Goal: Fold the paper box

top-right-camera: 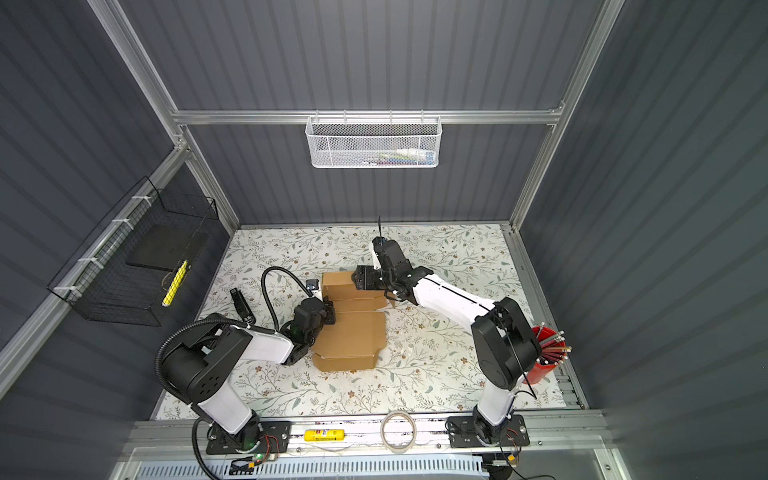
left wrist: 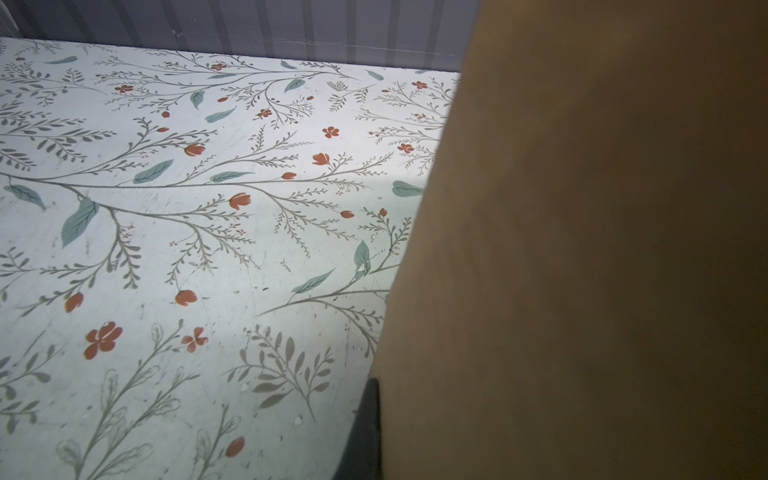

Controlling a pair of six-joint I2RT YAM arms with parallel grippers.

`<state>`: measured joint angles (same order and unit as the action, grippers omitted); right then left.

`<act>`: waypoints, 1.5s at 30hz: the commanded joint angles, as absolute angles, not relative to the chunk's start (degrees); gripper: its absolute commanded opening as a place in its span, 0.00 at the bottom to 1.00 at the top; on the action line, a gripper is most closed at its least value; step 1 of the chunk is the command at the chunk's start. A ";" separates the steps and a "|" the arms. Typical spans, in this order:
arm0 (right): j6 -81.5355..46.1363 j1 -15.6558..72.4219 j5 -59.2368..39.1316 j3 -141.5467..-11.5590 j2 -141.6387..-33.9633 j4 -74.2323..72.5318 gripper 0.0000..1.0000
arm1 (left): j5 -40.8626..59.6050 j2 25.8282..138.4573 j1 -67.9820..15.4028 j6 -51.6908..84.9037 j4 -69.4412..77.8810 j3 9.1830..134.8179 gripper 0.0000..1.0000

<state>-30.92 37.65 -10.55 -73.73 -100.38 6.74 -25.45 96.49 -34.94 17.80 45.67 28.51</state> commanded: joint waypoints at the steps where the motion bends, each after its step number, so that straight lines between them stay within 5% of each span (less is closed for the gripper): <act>1: -32.24 37.62 -12.78 -75.32 -101.41 4.51 0.73 | -24.46 96.59 -35.07 17.92 44.65 28.37 0.00; 25: -32.40 37.84 -6.05 -60.30 -89.06 3.68 0.75 | -25.71 95.54 -35.07 20.66 33.99 32.98 0.00; 45: -30.68 39.20 -1.39 -55.70 -95.23 -2.29 0.75 | -23.21 95.53 -34.98 23.34 22.14 39.02 0.00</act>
<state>-31.88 38.87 -3.99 -57.01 -94.48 -0.16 -23.99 96.33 -34.94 23.66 27.00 38.33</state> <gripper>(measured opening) 0.746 0.079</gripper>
